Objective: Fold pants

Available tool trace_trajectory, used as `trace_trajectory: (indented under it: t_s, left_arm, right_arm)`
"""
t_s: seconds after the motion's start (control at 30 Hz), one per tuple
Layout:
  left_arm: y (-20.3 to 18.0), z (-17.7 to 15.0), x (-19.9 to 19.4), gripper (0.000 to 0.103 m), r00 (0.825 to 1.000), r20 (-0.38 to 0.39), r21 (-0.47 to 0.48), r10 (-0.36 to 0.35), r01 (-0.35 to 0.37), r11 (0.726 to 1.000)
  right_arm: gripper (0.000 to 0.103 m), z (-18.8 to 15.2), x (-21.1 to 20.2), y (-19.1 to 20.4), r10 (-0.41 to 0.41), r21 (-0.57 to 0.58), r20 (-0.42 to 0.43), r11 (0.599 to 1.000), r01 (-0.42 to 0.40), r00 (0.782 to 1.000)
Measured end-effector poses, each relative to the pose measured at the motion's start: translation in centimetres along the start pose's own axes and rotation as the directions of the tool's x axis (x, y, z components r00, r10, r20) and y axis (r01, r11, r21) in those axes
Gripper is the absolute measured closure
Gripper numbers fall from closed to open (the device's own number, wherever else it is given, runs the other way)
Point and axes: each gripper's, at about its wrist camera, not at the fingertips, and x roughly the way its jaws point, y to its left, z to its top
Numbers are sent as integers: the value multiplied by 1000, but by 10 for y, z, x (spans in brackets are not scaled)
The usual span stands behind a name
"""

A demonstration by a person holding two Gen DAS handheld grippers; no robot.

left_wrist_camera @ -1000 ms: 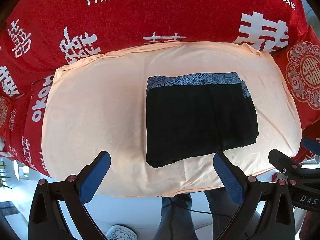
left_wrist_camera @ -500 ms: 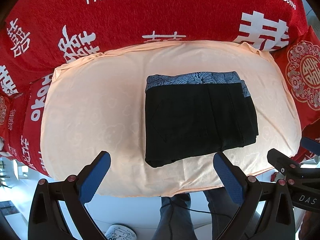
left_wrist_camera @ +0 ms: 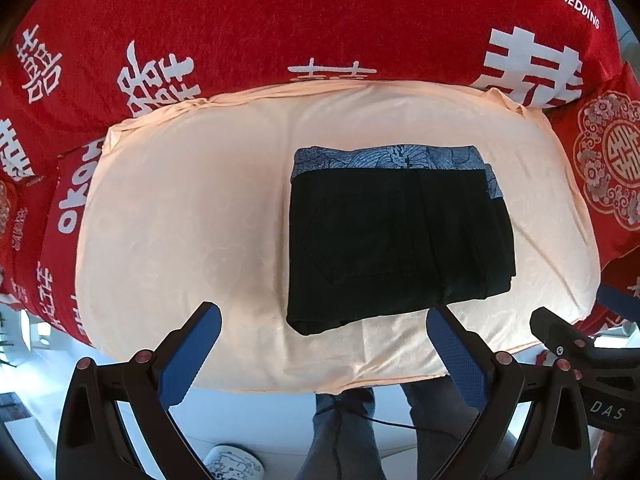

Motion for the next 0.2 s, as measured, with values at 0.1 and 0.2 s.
trace_trajectory:
  t_s: [0.1,0.2]
  left_arm:
    - [0,1,0,0,1000,-2,-6,-25,25,1000]
    - [-2,2,-1,0,1000,0,5,-22,22,1000]
  right_arm:
    - [0,1,0,0,-1,-3,-1,1000,1,1000]
    - [0,2,0,0,-1,0,0,1000,1,1000]
